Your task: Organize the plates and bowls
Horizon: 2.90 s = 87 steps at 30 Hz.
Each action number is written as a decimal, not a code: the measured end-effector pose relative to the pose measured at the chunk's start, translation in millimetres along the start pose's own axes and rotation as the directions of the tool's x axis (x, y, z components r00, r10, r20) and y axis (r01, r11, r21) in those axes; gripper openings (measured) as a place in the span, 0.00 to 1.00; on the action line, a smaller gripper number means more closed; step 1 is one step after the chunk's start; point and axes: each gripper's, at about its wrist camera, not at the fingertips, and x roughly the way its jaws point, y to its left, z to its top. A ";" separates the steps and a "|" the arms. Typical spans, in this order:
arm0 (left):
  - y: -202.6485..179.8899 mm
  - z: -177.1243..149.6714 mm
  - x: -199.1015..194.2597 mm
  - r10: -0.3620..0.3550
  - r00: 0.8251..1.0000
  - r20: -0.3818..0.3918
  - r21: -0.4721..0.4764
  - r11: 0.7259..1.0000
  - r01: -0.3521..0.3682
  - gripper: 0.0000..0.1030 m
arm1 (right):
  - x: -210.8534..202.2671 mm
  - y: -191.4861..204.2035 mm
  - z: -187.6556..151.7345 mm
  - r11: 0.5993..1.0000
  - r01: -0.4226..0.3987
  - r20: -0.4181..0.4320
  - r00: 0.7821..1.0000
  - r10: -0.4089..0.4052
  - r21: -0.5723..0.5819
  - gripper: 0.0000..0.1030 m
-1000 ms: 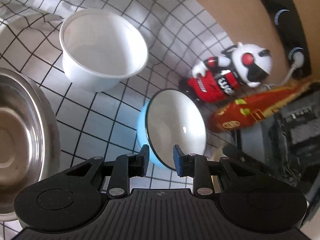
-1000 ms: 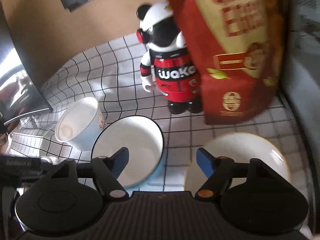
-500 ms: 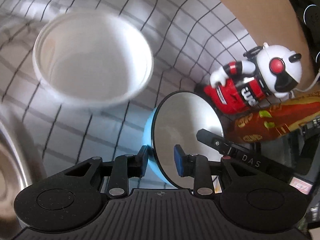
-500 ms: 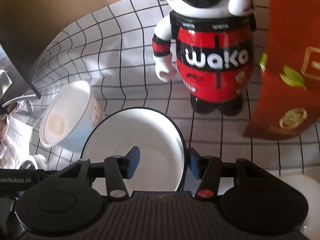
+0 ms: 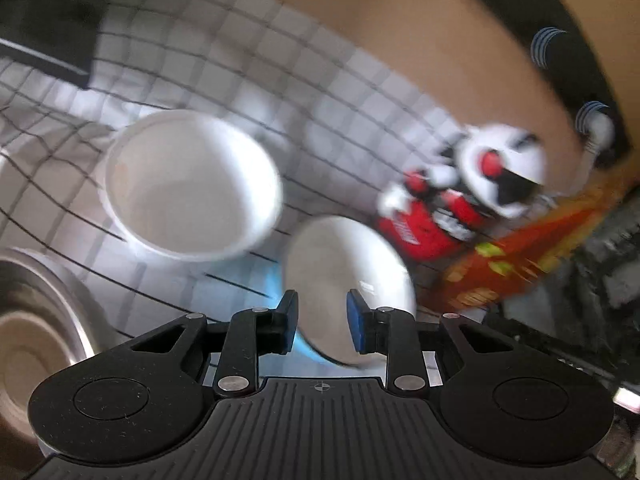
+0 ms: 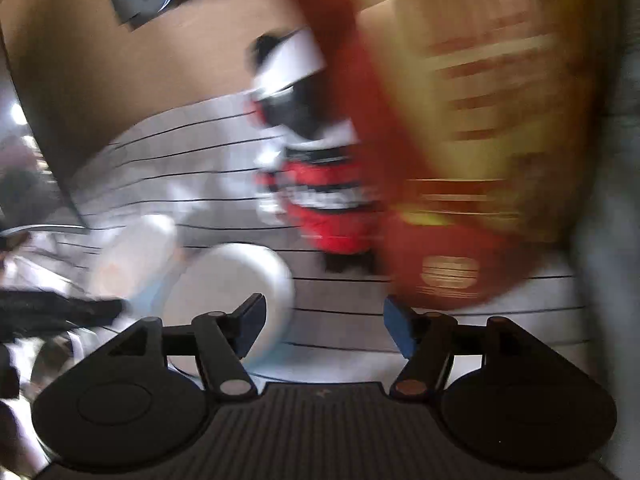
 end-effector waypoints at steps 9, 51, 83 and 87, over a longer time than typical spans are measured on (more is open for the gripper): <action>-77.7 -58.5 77.4 -0.128 0.947 -0.294 0.084 0.984 0.159 0.29 | -0.1 -64.2 -40.4 0.981 0.186 -0.120 0.977 -0.178 0.056 0.69; 63.2 -70.3 -31.0 0.118 0.924 -0.362 0.148 0.987 -0.068 0.24 | 12.7 116.8 -134.0 0.937 -0.306 -0.353 0.869 0.347 0.168 0.72; 42.9 29.4 39.2 0.021 0.937 -0.349 0.072 0.997 0.005 0.21 | 75.1 26.3 -76.1 0.908 -0.118 -0.282 0.928 0.245 0.402 0.93; 45.2 38.7 49.9 -0.063 0.938 -0.340 -0.012 0.998 0.063 0.21 | 86.3 20.8 -77.4 0.891 -0.143 -0.280 0.917 0.283 0.431 0.97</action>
